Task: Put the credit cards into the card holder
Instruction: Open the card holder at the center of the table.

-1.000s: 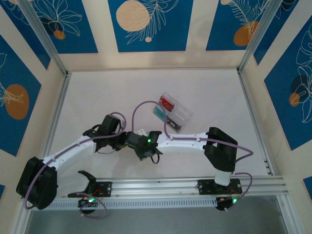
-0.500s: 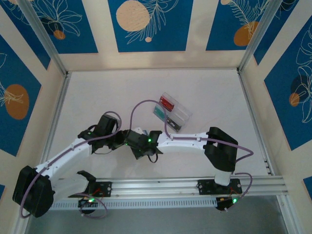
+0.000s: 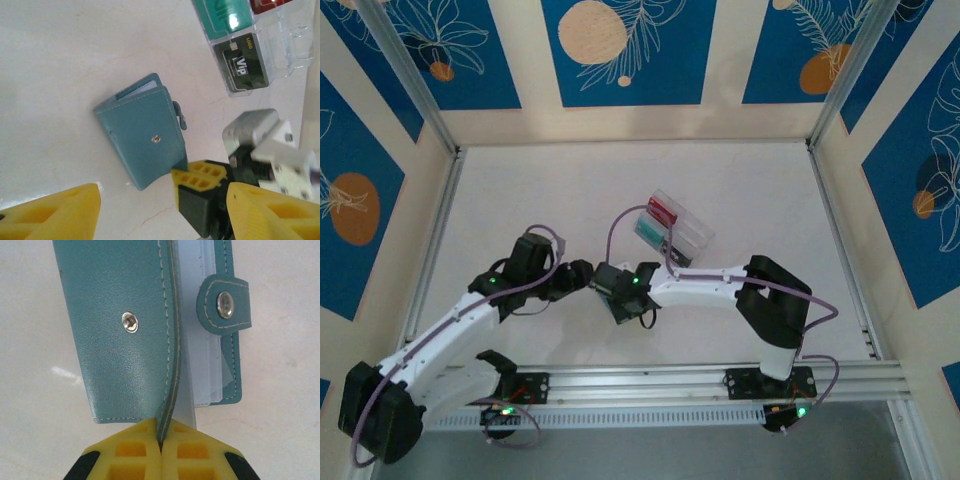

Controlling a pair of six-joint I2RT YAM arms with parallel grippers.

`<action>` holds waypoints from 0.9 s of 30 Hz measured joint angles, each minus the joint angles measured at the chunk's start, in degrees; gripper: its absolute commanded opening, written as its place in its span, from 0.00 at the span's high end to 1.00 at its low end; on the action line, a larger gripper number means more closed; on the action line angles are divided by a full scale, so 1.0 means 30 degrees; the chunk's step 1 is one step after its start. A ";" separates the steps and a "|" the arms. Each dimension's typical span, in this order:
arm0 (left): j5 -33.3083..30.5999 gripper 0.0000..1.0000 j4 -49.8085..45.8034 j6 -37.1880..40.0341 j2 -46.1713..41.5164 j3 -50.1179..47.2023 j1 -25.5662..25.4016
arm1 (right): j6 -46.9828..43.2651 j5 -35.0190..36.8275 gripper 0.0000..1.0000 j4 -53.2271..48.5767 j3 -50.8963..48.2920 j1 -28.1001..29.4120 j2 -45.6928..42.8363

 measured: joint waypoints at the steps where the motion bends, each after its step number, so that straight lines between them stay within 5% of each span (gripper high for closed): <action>1: 0.0138 0.33 0.0189 -0.0058 0.0495 0.0066 0.0007 | 0.0007 0.0197 0.99 -0.0109 0.0000 0.0197 -0.0029; 16: 0.2229 0.34 0.1421 -0.0066 0.4918 0.2441 0.0044 | 0.0226 0.4896 1.00 -0.3133 0.0801 0.2521 -0.0991; 27: 0.2965 0.49 0.1785 -0.0036 0.6849 0.2929 -0.0372 | 0.0364 0.6324 1.00 -0.4036 0.1821 0.3096 -0.0248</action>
